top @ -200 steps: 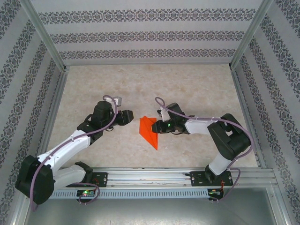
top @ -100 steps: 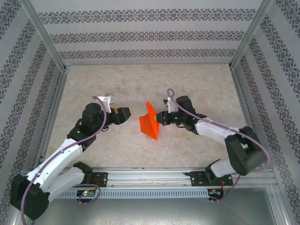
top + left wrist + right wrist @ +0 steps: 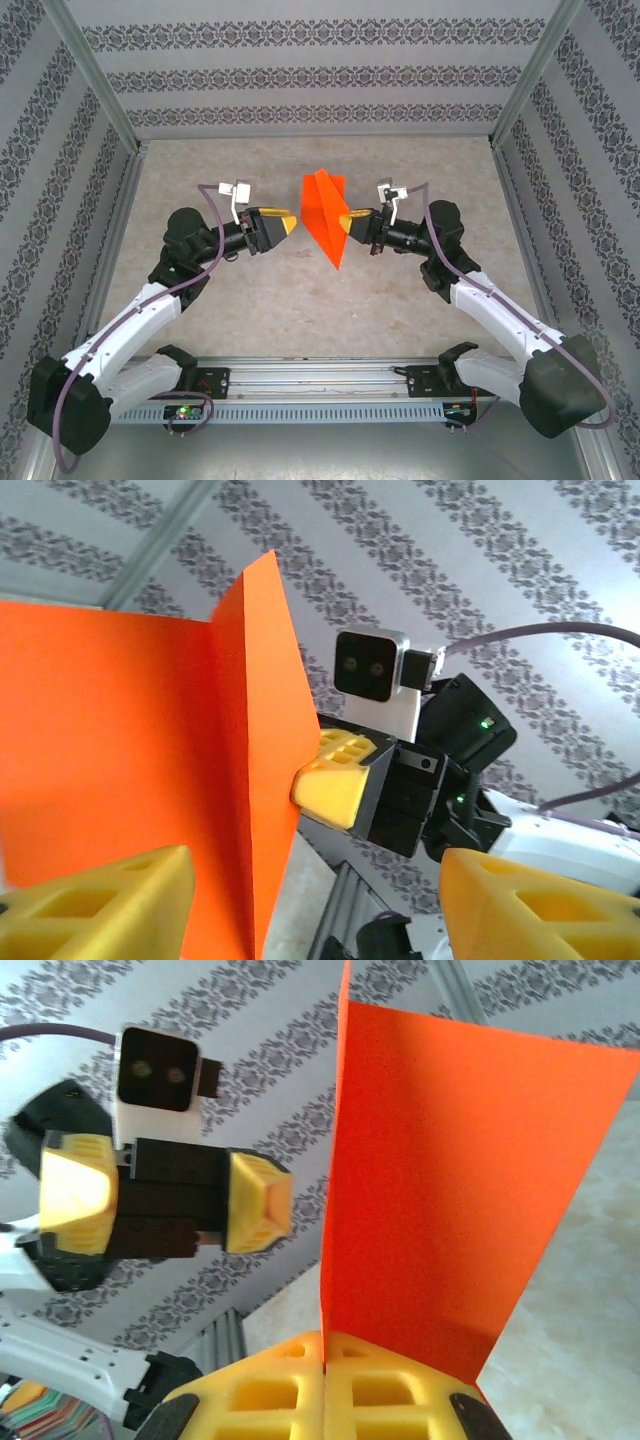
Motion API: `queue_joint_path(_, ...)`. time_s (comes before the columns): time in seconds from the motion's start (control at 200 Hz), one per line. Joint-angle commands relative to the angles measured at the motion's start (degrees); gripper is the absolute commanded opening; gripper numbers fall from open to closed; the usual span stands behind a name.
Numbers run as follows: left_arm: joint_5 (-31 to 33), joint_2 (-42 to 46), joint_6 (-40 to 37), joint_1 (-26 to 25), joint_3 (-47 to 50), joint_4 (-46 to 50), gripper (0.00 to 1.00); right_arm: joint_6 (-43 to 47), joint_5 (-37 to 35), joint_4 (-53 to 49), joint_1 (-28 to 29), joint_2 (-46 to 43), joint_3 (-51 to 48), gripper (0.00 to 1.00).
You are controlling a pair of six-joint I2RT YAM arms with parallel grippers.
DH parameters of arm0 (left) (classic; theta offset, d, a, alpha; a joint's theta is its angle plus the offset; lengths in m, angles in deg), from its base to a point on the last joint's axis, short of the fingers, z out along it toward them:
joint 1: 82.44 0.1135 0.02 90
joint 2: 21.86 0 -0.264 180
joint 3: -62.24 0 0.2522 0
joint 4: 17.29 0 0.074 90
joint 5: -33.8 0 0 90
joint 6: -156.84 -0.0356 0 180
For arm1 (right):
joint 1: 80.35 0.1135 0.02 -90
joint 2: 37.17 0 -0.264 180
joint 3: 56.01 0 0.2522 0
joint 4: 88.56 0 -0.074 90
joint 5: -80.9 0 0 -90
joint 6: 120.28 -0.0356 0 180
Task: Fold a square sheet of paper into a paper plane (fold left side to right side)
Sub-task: Turn over the paper at the center of the table.
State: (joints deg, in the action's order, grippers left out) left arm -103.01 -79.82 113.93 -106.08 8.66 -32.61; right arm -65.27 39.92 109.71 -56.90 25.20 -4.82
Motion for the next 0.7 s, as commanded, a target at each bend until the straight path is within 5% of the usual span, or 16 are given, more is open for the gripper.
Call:
queue_joint_path(0.0,-4.8,-1.67,2.48,-0.8,-2.01,-6.77,0.65,-2.9,3.58,5.41,1.83,-1.34,0.0,0.0)
queue_joint_path(0.4,-4.96,-5.28,2.02,-3.07,-3.18,-7.25,0.6,-3.69,3.47,4.79,6.24,-0.11,1.5,0.0)
queue_joint_path(0.694,-3.88,-6.85,0.14,-3.88,-4.22,-4.76,0.34,-3.78,3.38,4.36,6.88,1.18,1.86,0.0)
